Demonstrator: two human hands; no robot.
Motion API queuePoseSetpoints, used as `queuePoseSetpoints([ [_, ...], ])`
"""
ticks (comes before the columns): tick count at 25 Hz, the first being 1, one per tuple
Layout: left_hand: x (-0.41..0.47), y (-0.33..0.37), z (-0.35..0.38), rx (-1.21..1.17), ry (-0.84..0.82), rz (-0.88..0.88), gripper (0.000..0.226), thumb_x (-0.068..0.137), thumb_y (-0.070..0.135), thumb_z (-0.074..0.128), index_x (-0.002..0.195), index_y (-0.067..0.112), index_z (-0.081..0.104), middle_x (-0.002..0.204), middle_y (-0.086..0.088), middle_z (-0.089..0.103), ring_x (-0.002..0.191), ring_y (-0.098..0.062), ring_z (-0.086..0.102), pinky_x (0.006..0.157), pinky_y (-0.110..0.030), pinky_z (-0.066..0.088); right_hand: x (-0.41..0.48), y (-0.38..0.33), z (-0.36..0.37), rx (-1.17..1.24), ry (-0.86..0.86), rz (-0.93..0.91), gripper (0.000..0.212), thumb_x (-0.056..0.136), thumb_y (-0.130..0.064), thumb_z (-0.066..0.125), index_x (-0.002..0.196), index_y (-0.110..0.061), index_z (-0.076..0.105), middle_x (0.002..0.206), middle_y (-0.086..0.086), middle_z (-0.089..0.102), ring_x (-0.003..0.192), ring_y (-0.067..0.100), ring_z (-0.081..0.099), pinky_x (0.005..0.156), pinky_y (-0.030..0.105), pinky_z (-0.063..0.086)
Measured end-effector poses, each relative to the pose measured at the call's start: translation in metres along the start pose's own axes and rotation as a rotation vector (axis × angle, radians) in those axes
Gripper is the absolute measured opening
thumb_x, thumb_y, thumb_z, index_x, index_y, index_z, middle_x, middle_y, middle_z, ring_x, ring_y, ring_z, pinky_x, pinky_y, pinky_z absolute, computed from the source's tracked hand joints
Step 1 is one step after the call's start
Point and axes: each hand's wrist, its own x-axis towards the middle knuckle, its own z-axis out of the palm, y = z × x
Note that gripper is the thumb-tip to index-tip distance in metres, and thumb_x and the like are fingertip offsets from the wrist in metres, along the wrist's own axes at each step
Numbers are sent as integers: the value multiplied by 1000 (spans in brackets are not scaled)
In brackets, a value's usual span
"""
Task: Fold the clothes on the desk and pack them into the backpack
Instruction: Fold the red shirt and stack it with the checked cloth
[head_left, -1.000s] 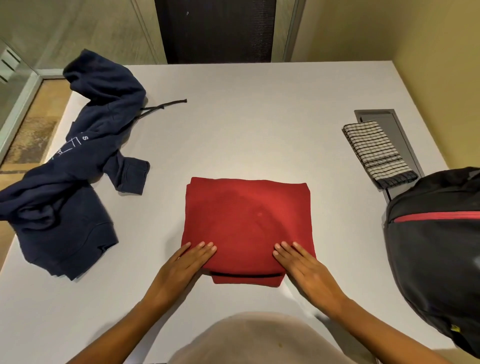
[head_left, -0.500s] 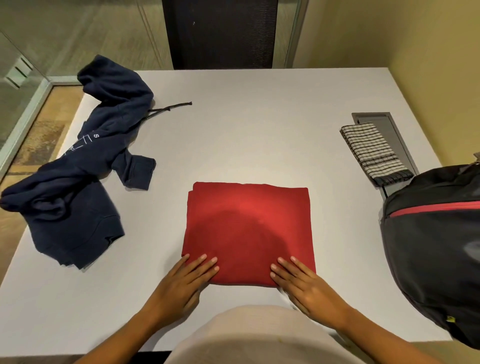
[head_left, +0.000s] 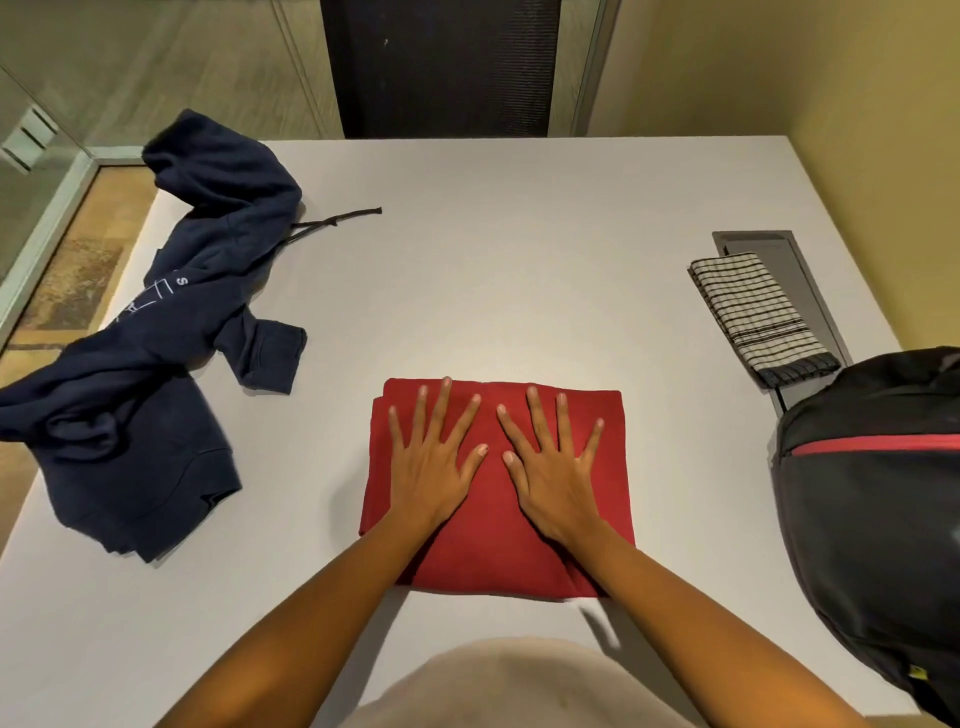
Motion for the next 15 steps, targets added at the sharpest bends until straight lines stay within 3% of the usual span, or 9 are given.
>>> queuePoseSetpoints([
  [3,-4,-14,15,-3,-11,-61,65,93,65,24,152,41,10,162,-2,1,149,-30,-1,115,-60,2,-1,4,9,-56,-36,22,58,99,-58,25,152,-45,5,164,-3,-4,148,37,-9,101,81,-2],
  [7,2,-14,12,-50,-2,-50,57,97,55,22,152,40,13,161,-3,9,148,-30,7,116,-59,5,8,5,3,-40,-69,3,55,100,-58,19,152,-46,5,164,-4,1,149,35,-8,103,78,-6],
  [10,15,-21,2,-157,25,-78,53,100,42,25,151,30,24,158,-4,22,147,-27,15,119,-51,5,26,20,-14,68,44,5,51,102,-31,37,152,-34,26,157,0,29,149,27,14,112,69,2],
  [12,32,-35,-6,-246,44,-92,47,100,22,34,147,19,34,153,-5,34,146,-24,21,119,-50,5,43,40,-27,41,107,-18,62,86,-4,55,145,-17,42,147,8,45,143,30,30,115,63,7],
  [15,59,-63,-14,-223,-43,-20,52,91,-2,46,140,15,46,142,-4,49,138,-24,36,117,-50,1,63,66,-42,-80,-21,-166,53,84,-5,60,136,-7,50,124,14,60,128,35,48,115,55,-11],
])
